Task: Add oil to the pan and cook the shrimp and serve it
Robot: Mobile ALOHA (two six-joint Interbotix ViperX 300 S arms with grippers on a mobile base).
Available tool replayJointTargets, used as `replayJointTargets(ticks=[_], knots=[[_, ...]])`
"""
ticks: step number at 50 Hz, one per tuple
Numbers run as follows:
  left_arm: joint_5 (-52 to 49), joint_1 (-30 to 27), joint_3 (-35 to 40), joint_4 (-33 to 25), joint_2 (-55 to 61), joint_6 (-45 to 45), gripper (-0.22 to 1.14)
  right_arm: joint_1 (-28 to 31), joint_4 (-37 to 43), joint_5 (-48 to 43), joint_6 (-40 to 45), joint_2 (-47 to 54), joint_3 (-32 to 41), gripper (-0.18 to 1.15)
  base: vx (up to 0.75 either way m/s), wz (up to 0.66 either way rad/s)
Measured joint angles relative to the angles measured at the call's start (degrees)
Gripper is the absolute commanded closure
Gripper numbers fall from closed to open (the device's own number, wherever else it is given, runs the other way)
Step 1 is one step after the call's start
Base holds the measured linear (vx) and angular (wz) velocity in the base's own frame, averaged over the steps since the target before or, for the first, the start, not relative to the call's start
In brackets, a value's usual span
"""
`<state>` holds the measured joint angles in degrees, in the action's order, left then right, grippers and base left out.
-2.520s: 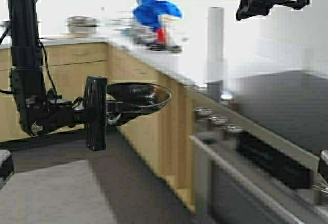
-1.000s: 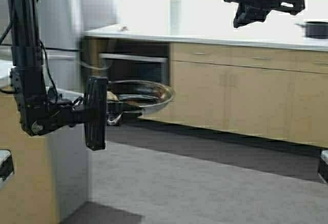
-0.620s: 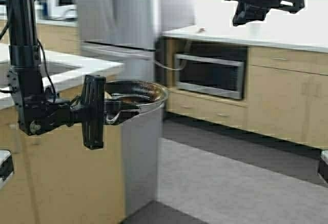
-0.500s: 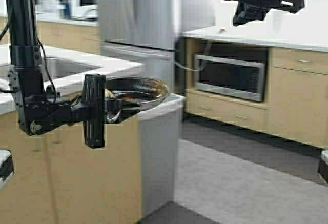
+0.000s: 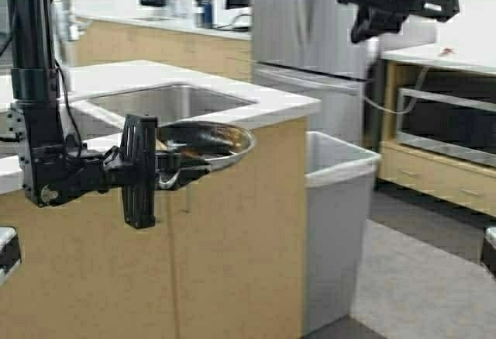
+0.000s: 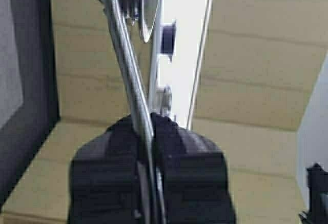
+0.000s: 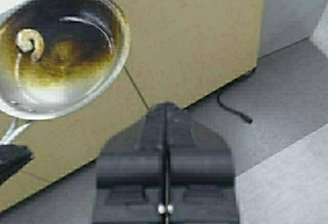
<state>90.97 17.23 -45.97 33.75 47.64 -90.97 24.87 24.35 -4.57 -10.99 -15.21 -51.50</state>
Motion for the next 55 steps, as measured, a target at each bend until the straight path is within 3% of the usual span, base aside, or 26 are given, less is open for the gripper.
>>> replayJointTargets(ticks=[20, 55], knots=[[1.3, 0.0, -3.1, -0.2, -1.0, 0.0, 0.89, 0.2, -0.1, 0.0, 0.0, 0.4, 0.6, 0.92, 0.07, 0.48], [1.2, -0.2, -9.8, -2.6, -17.5, -0.2, 0.89, 0.4, 0.0, 0.6, 0.1, -0.5, 0.6, 0.92, 0.06, 0.5]])
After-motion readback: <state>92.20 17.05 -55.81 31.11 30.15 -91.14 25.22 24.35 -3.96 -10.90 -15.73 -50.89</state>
